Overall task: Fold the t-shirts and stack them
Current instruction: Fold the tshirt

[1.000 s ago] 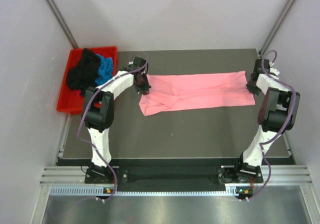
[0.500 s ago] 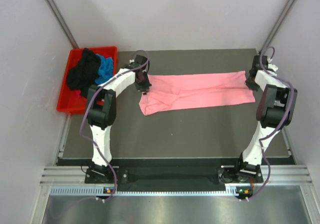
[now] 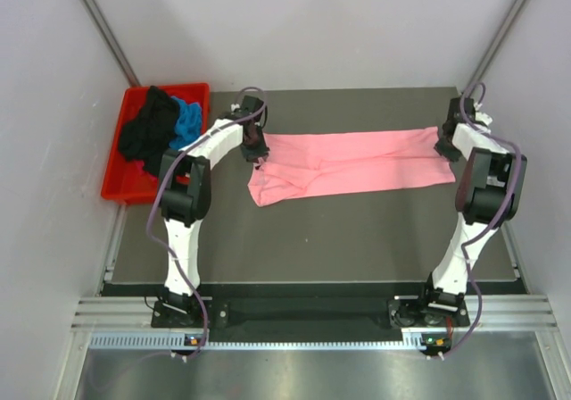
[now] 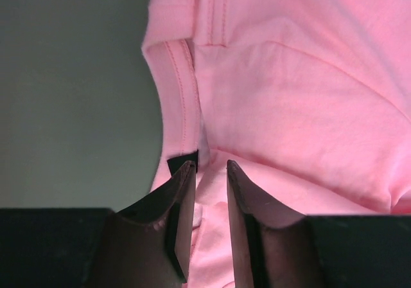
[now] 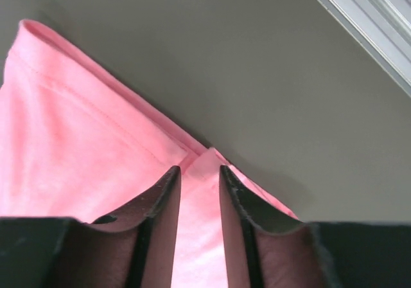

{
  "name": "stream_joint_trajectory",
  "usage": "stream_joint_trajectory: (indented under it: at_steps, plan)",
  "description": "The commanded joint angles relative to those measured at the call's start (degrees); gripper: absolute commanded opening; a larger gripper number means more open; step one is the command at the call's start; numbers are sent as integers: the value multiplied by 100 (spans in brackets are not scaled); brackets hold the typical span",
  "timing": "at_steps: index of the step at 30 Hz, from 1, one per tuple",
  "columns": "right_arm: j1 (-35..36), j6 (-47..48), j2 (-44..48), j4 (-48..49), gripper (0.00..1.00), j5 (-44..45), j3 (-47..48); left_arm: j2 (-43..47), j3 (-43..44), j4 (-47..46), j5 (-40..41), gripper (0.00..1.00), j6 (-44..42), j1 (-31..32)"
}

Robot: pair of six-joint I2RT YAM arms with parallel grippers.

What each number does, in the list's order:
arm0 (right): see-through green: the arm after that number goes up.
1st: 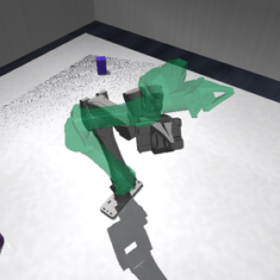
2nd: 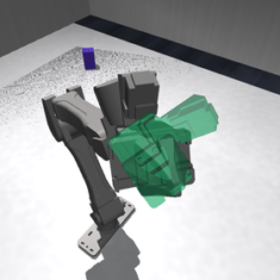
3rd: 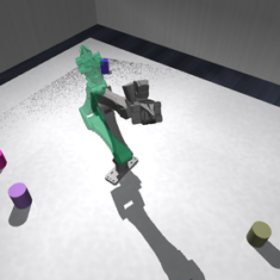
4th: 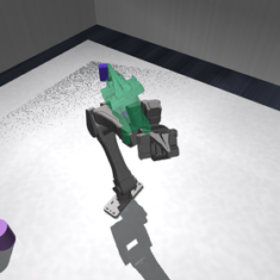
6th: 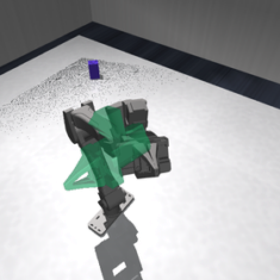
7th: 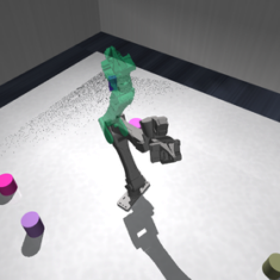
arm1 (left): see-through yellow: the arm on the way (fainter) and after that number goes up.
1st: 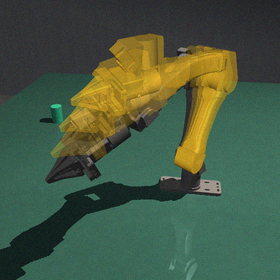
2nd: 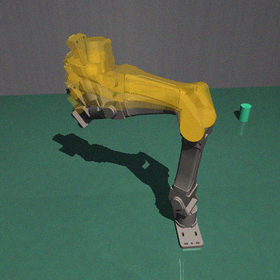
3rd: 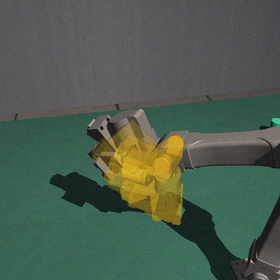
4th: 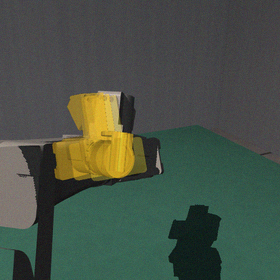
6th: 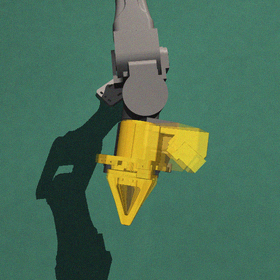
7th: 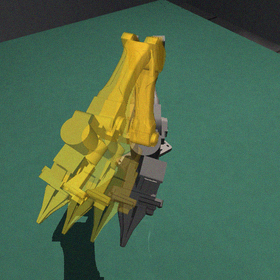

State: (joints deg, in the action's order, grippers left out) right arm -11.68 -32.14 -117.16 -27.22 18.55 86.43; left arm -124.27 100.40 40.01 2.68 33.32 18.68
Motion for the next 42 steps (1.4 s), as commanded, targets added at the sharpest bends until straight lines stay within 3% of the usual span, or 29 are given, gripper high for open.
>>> stream_joint_trajectory:
  at_steps: [1, 5, 9, 12, 16, 19, 22, 25, 29, 34, 42]
  plan:
    - [96, 138, 641, 59, 32, 79, 164, 420, 226, 130, 443, 32, -1, -48]
    - [210, 191, 1046, -142, 37, 62, 49, 1000, -222, -133, 576, 37, 8, -48]
    - [622, 742, 1537, -109, 40, -841, -187, 1518, -792, -256, 112, 37, -62, -48]
    - [1533, 1235, 1976, 469, 39, -1763, -836, 1904, -1511, -746, -1229, 36, -89, -57]
    - [2483, 992, 2286, 823, 36, -2293, -1391, 2135, -2155, -1178, -1971, 36, 77, -127]
    - [3249, 683, 2216, 903, 38, -1979, -1454, 2257, -2480, -1241, -2122, 36, 166, -259]
    - [4451, 1269, 1944, 1280, 38, -1698, -1480, 2494, -3016, -1539, -2420, 37, 489, -627]
    - [5033, 2315, 1662, 1805, 32, -1354, -1585, 2863, -3824, -2154, -2930, 36, 885, -1067]
    - [5369, 3404, 1381, 2186, 31, -1546, -1560, 3224, -4335, -2208, -2834, 38, 746, -1147]
    - [5527, 3899, 845, 1984, 32, -1398, -1059, 3339, -4678, -2366, -3027, 38, 711, -1147]
    - [5659, 4576, 598, 2063, 32, -1204, -1014, 3488, -5039, -2595, -2993, 39, 799, -1147]
